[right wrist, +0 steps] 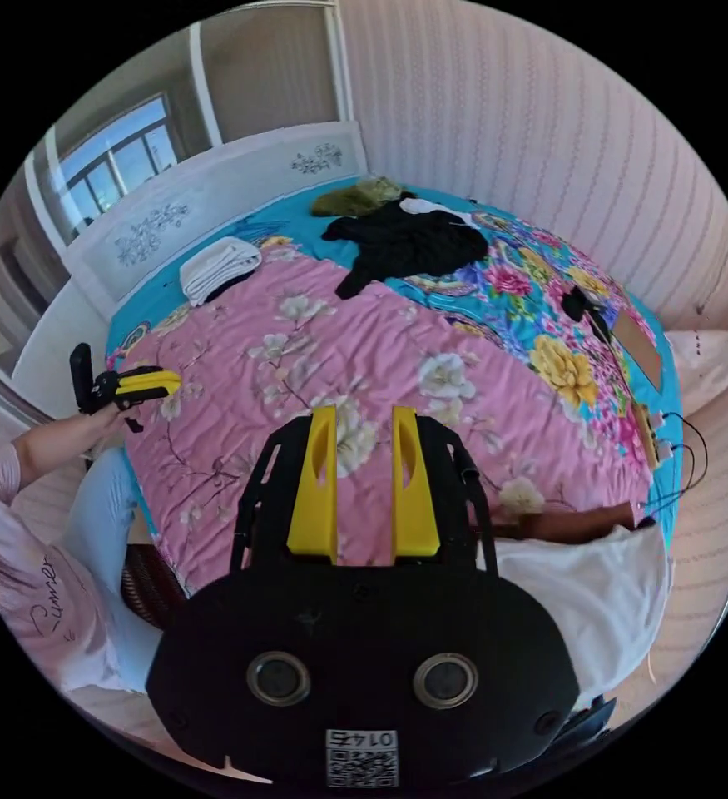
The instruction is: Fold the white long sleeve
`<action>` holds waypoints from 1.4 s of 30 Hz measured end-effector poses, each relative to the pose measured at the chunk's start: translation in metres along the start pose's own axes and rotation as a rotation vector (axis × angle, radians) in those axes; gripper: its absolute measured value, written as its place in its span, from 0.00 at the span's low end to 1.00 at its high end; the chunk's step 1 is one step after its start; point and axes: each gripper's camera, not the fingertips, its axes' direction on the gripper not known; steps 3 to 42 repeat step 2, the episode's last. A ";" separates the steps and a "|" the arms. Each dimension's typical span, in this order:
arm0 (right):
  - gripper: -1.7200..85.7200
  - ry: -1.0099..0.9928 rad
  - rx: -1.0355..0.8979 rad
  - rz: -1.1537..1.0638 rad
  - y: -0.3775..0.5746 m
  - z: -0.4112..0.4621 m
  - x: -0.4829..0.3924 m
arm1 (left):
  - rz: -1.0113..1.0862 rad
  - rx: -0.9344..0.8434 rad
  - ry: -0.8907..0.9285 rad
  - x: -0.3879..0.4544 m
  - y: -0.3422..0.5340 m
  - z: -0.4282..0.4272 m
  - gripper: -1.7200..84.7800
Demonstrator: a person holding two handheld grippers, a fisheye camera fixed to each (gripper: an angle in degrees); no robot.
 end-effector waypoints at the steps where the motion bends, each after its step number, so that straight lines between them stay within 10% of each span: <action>1: 0.14 -0.010 -0.007 -0.036 -0.010 0.014 -0.014 | -0.030 -0.005 -0.038 -0.018 0.006 -0.009 0.06; 42: 0.14 -0.027 -0.024 -0.105 -0.028 0.043 -0.042 | -0.088 -0.007 -0.106 -0.054 0.018 -0.026 0.06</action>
